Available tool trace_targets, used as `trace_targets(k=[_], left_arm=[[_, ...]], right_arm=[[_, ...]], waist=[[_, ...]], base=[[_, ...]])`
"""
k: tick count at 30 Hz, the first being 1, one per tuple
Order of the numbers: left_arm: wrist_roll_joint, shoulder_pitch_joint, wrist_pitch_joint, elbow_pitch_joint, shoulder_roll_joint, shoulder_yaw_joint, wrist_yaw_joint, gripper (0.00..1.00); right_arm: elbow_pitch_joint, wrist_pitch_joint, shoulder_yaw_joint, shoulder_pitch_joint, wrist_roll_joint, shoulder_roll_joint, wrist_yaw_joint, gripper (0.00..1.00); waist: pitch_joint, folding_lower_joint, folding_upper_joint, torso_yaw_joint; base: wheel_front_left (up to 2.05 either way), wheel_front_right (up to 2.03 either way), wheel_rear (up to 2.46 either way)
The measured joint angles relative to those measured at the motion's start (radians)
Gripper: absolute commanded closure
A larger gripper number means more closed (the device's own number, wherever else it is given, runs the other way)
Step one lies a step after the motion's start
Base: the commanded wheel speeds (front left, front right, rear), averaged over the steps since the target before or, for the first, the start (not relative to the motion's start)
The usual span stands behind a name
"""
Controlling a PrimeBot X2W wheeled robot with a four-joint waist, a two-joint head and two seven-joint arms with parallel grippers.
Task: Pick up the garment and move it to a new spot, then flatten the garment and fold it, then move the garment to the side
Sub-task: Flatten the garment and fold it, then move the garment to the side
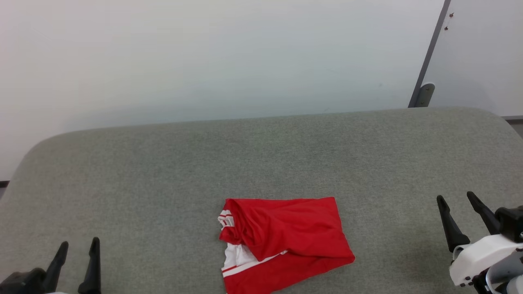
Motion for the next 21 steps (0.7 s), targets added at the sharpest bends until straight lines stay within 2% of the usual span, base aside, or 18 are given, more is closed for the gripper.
trace_targets(k=[21], left_arm=[[0.005,-0.004,0.000,-0.021,-0.001,0.000,-0.001,0.00]], right_arm=[[-0.094,0.035,-0.044,0.048,-0.038,0.033,0.000,0.00]], waist=[[0.006,0.0000,0.0000,0.010]], base=[[0.00,0.00,0.00]])
